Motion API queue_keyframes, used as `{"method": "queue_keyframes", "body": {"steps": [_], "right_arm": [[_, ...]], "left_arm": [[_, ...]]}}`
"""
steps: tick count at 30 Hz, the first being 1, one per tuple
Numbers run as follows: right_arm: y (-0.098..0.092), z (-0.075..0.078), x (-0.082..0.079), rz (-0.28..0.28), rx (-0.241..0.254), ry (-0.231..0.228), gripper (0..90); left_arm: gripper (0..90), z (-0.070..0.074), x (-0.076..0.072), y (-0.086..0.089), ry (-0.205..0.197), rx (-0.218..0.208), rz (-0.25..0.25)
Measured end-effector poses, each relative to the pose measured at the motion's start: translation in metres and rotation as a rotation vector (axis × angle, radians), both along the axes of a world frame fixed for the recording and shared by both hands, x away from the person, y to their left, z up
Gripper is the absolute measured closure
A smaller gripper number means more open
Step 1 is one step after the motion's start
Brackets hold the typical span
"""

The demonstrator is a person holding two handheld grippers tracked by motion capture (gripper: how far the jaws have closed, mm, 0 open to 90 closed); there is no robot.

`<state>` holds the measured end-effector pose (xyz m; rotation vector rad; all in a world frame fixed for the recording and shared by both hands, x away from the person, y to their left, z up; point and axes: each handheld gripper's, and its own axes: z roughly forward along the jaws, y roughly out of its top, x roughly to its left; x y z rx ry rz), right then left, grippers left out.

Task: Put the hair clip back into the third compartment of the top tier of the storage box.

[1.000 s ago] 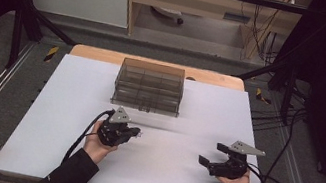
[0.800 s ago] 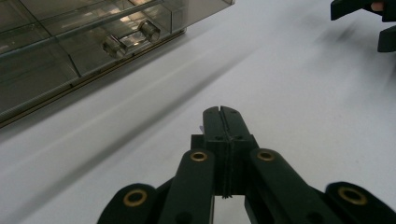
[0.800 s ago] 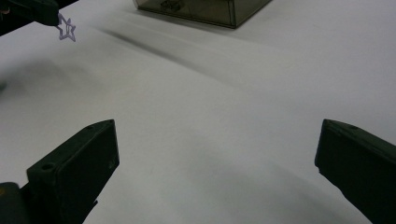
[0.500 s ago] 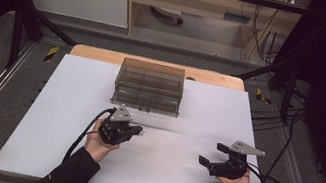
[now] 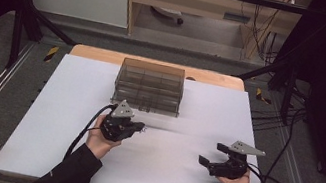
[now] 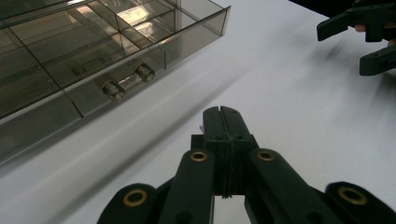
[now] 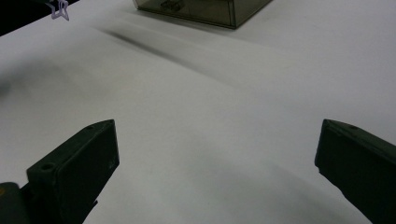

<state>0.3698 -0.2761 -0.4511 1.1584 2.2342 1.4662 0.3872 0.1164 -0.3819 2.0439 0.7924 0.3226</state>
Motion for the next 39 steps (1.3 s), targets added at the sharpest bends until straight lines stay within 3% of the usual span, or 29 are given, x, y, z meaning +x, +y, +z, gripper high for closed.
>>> {"method": "queue_keyframes", "body": {"steps": [39], "right_arm": [[0.0, 0.0, 0.0, 0.0, -0.001, 0.002, 0.3]], "left_arm": [[90.0, 0.021, 0.017, -0.022, -0.011, 0.002, -0.012]]}}
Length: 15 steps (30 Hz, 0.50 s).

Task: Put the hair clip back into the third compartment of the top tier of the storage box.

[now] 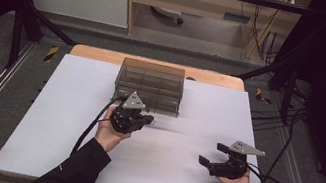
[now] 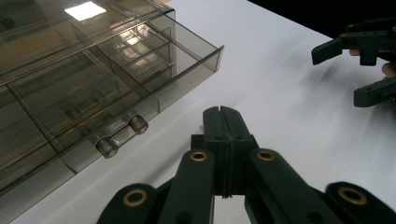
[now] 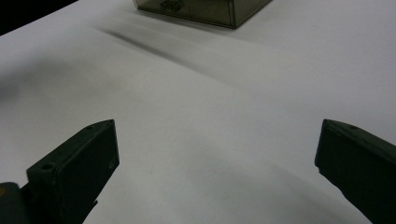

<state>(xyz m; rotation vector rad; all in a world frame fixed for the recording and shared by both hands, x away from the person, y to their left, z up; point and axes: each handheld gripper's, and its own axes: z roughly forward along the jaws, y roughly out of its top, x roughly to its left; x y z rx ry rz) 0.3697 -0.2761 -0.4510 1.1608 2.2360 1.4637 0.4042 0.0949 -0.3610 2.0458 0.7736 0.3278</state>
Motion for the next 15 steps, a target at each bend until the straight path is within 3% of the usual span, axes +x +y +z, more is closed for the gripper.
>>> {"method": "queue_keyframes", "body": {"steps": [15], "right_arm": [[0.0, 0.0001, -0.0001, 0.0, -0.001, 0.001, 0.3]], "left_arm": [[90.0, 0.0082, 0.0064, -0.0052, -0.005, -0.002, -0.002]]}}
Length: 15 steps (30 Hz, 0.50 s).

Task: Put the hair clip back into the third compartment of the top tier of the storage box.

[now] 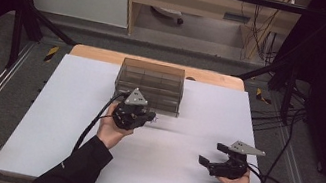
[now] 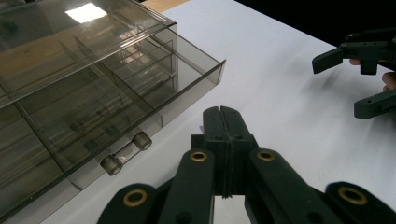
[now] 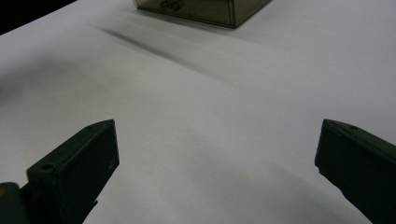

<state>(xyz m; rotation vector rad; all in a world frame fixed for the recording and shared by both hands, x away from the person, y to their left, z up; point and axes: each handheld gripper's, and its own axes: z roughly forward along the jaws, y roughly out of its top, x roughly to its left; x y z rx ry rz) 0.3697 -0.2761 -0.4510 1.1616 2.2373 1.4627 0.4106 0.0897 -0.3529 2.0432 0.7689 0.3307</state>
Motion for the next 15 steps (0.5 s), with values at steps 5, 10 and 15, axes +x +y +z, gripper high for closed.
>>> {"method": "queue_keyframes", "body": {"steps": [5, 10, 15], "right_arm": [[-0.0002, 0.0, 0.0001, 0.0, -0.001, -0.003, 0.3], [-0.0001, 0.0, 0.0, -0.001, -0.001, -0.001, 0.3], [0.0, -0.0002, 0.0001, 0.0, -0.002, -0.001, 0.4]], "left_arm": [[90.0, 0.002, 0.0035, -0.0011, 0.003, -0.001, 0.003], [90.0, 0.0043, 0.0067, -0.0025, 0.004, -0.003, 0.004], [90.0, 0.0066, 0.0095, -0.0042, 0.004, -0.006, 0.006]]}}
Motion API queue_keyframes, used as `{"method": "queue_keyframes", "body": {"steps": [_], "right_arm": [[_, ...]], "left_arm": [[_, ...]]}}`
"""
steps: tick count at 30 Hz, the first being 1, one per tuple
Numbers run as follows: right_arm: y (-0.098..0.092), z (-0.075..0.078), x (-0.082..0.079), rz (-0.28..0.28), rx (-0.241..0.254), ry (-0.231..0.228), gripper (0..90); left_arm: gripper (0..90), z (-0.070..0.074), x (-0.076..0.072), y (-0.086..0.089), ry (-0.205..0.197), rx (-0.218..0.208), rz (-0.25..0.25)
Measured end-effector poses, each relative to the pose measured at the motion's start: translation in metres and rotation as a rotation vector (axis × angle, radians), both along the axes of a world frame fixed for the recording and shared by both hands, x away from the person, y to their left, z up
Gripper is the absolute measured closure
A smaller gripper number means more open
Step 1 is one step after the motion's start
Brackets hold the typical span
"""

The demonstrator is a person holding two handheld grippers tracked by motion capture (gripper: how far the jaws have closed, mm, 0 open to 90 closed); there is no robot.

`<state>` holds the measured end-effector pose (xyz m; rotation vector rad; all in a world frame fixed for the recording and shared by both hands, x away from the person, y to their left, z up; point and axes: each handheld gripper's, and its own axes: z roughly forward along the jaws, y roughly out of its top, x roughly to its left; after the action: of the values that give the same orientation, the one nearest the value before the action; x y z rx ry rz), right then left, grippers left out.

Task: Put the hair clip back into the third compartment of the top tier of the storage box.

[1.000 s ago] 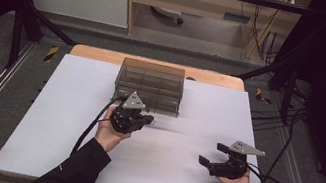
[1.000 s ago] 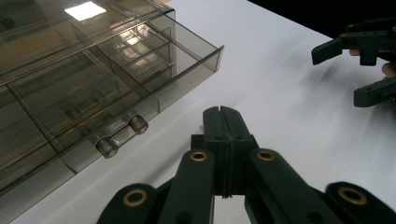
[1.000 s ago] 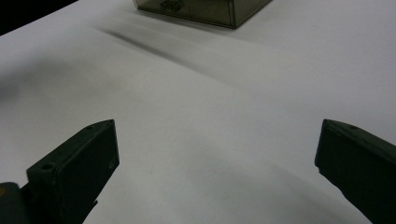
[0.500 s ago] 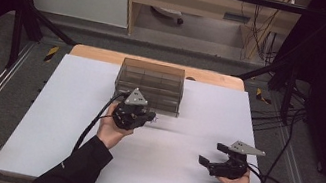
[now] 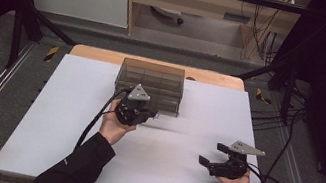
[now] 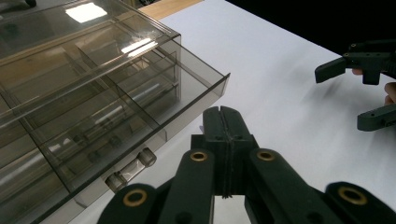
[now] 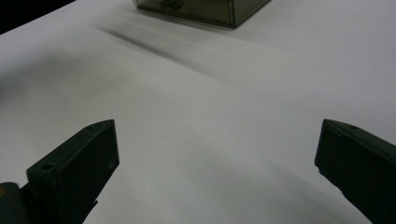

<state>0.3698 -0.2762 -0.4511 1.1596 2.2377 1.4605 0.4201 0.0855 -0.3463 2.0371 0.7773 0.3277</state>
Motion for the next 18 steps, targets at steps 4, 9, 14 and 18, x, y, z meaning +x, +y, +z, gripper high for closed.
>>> {"method": "queue_keyframes", "body": {"steps": [4, 9, 14, 18], "right_arm": [[-0.0001, 0.0002, -0.0001, 0.0, 0.002, 0.0, 0.3], [-0.0001, 0.0001, -0.0001, 0.0, 0.002, 0.001, 0.3], [-0.0002, 0.0001, 0.0, 0.0, 0.002, -0.002, 0.3], [0.0, 0.0001, -0.0001, 0.0, 0.003, -0.001, 0.3]], "left_arm": [[90.0, 0.0019, 0.0025, -0.0005, 0.0, 0.001, 0.003], [90.0, 0.0047, 0.0054, -0.0031, -0.002, 0.002, 0.003], [90.0, 0.007, 0.0078, -0.0055, -0.003, 0.003, 0.005], [90.0, 0.0078, 0.0103, -0.0078, -0.002, 0.006, 0.004]]}}
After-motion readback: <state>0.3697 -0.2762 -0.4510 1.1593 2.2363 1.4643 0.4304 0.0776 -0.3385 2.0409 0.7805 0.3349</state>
